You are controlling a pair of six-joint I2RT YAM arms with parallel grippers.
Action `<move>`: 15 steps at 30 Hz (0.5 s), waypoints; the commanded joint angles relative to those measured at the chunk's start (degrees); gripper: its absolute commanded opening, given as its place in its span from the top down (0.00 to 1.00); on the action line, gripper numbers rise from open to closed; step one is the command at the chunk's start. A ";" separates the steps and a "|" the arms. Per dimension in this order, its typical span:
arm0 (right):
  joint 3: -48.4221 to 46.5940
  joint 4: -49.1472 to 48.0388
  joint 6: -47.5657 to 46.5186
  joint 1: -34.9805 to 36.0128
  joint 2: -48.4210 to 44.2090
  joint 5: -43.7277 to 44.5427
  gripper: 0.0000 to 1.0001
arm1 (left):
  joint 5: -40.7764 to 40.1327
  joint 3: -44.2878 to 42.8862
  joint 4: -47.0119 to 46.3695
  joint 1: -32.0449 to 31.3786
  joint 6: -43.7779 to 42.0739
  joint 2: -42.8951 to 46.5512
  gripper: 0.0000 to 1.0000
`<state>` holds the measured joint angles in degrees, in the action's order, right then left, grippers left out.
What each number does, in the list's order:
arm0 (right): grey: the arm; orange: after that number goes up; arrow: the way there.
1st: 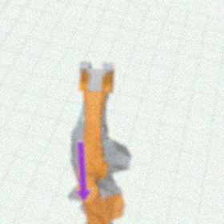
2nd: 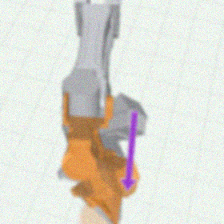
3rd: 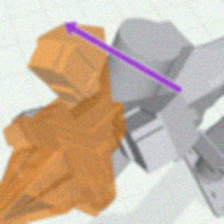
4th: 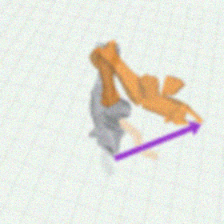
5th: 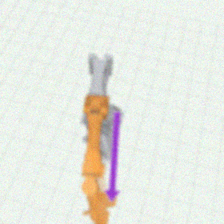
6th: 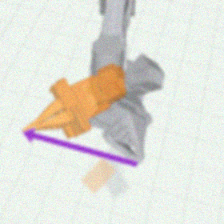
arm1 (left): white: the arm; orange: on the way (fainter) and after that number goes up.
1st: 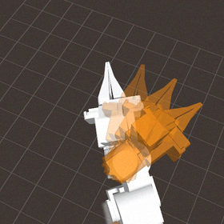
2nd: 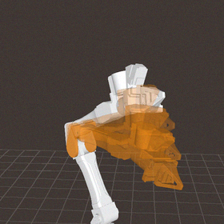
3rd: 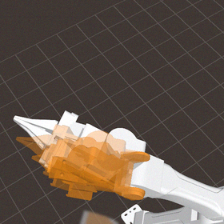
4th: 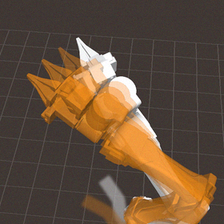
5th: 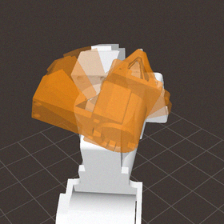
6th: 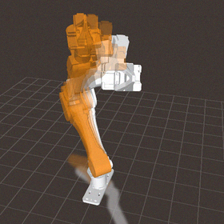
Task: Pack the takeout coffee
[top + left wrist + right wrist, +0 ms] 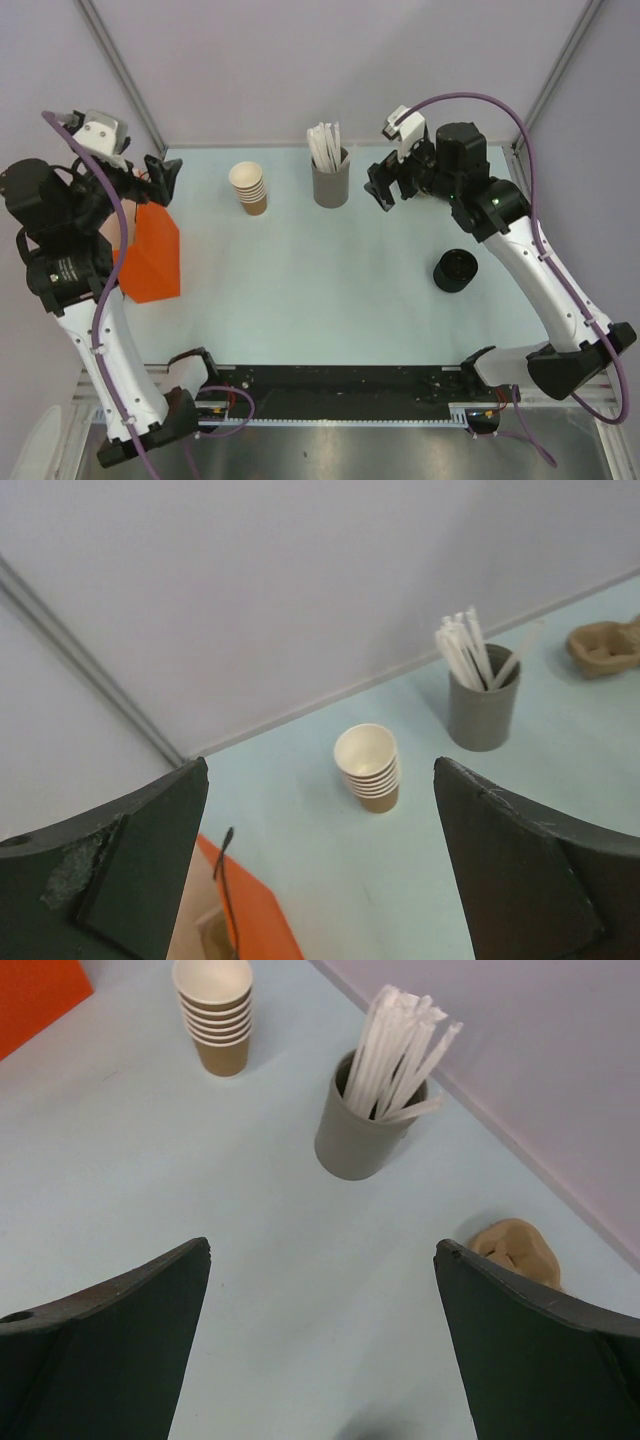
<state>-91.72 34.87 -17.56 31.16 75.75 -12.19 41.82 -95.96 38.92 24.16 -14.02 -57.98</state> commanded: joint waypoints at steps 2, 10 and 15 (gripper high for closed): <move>-0.39 -3.50 3.32 -4.08 0.89 1.90 0.00 | -7.71 -0.72 2.74 -10.26 -1.71 -2.14 0.01; 1.63 -2.79 3.15 -9.70 0.28 0.41 0.00 | -19.57 4.02 3.19 -28.90 -5.92 -6.97 0.01; 2.69 -0.34 2.36 -14.62 0.02 -2.49 0.00 | -21.08 5.87 2.65 -35.40 -7.77 -9.61 0.01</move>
<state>-89.36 34.13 -15.07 19.66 76.60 -12.34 24.08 -90.54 41.65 -7.49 -19.11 -67.05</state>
